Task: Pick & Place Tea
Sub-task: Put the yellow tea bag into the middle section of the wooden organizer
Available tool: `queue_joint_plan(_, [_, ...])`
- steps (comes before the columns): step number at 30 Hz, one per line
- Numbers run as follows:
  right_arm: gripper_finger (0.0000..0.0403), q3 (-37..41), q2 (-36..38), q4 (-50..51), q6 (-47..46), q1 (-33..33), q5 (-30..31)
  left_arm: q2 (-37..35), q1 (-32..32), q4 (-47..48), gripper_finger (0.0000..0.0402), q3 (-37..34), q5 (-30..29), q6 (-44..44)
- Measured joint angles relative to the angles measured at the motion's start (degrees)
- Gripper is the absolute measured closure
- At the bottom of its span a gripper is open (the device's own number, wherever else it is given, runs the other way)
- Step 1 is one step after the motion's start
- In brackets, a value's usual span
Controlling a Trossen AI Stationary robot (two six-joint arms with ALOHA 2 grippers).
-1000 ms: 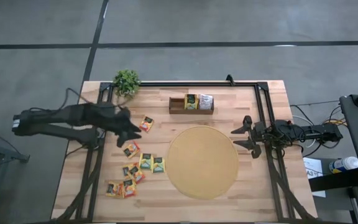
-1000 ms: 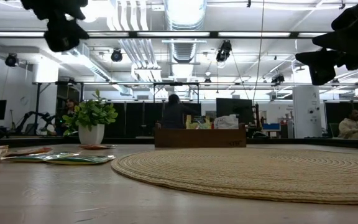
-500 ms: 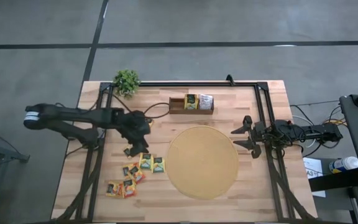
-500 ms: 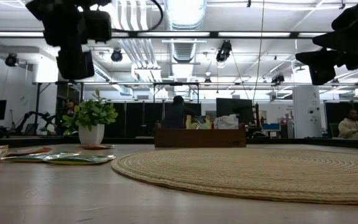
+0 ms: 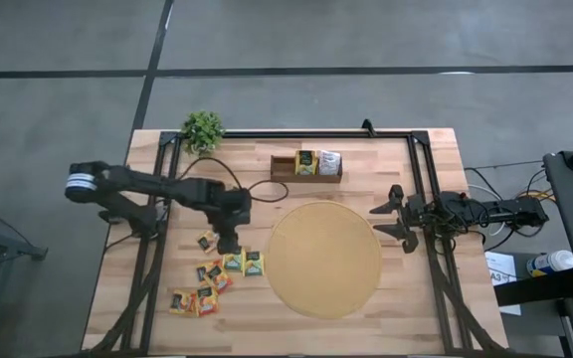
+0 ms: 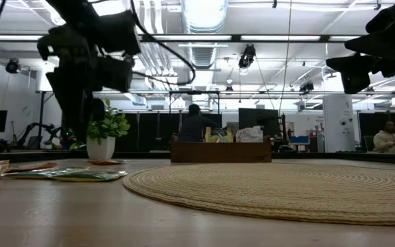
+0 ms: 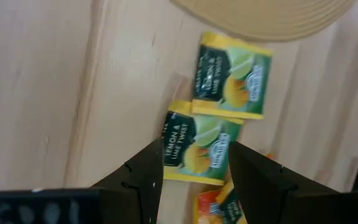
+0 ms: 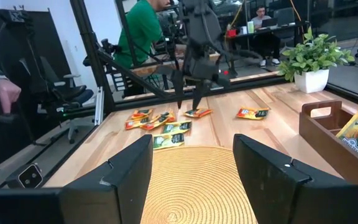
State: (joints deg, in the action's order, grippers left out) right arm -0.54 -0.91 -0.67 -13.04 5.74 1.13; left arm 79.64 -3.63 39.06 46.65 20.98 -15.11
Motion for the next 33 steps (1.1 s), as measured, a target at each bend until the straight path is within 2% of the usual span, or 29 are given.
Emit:
queue_joint_plan(4, [0.0181, 0.0, 0.0, 0.0, 0.1, 0.0, 0.0, 4.1, -0.7, 0.0, 0.0228, 0.0, 0.8, 1.4])
queue_joint_plan(9, [0.0181, 0.0, 0.0, 0.0, 0.1, 0.0, 0.0, 7.4, -1.1, -0.7, 0.0228, 0.0, 6.1, 2.9])
queue_joint_plan(22, [0.0181, 0.0, 0.0, 0.0, 0.0, 0.0, 0.0, 13.2, -1.2, -2.6, 0.0228, 0.1, 6.2, 4.1])
queue_joint_plan(27, [0.0181, 0.0, 0.0, 0.0, 0.0, 0.0, 0.1, 12.7, -1.2, -2.8, 0.0228, 0.0, 6.5, 3.6])
queue_joint_plan(33, [0.0181, 0.0, 0.0, 0.0, 0.0, 0.0, 0.0, 7.6, -1.1, -2.8, 0.0228, 0.9, 7.5, 3.2])
